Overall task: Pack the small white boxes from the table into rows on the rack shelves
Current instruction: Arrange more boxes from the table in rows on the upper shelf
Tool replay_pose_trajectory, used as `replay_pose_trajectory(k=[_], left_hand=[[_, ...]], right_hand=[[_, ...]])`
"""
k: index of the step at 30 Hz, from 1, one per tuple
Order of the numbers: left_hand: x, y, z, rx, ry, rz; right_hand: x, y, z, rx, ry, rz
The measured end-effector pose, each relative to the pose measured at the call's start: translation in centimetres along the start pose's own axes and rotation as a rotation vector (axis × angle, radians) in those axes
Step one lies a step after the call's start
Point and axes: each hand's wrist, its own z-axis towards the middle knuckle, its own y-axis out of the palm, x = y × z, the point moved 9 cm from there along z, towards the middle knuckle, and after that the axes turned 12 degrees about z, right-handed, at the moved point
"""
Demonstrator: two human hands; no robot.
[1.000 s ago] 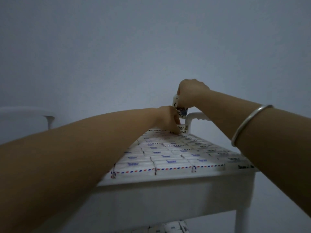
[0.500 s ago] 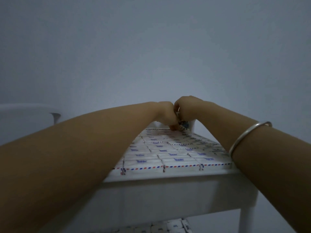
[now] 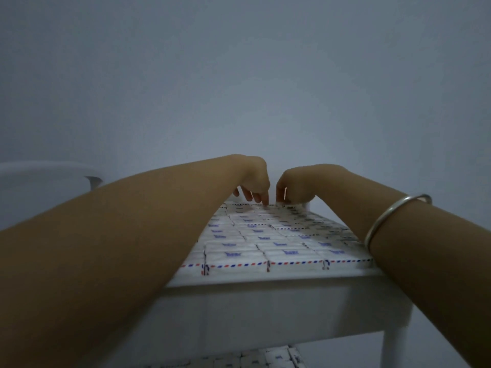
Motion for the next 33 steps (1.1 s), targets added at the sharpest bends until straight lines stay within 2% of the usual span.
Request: replay_pose_trajectory(k=[4, 9, 13, 16, 18, 22, 25, 29, 33], left_hand=[[-0.1, -0.4, -0.7, 0.033, -0.035, 0.039], [0.9, -2.7, -3.8, 0.170, 0.004, -0.024], [0.0, -4.2, -9.3, 0.261, 0.010, -0.092], [-0.3, -4.4, -15.4, 0.313, 0.040, -0.169], [-0.5, -3.4, -20.0, 0.334, 0.071, -0.216], [-2.1, 0.8, -29.7, 0.376, 0.092, -0.342], [-4.8, 5.4, -36.9, 0.420, 0.059, -0.415], [-9.4, 15.1, -44.8, 0.124, -0.022, -0.318], [-14.5, 21.5, -52.6, -0.021, -0.070, -0.340]], right_hand=[[0.0, 0.5, -0.2, -0.020, -0.003, -0.048], [-0.4, -2.0, -2.3, 0.221, -0.061, -0.022], [-2.1, -4.2, -7.0, 0.346, -0.138, 0.110], [-4.6, -4.5, -12.7, 0.409, -0.244, 0.333], [-6.6, -3.2, -17.3, 0.419, -0.322, 0.473], [-11.2, 2.2, -26.0, 0.408, -0.474, 0.600], [-14.7, 7.3, -31.3, 0.297, -0.555, 0.710], [-20.0, 16.9, -35.8, -0.042, -0.580, 0.650], [-25.3, 24.9, -39.4, -0.233, -0.601, 0.695]])
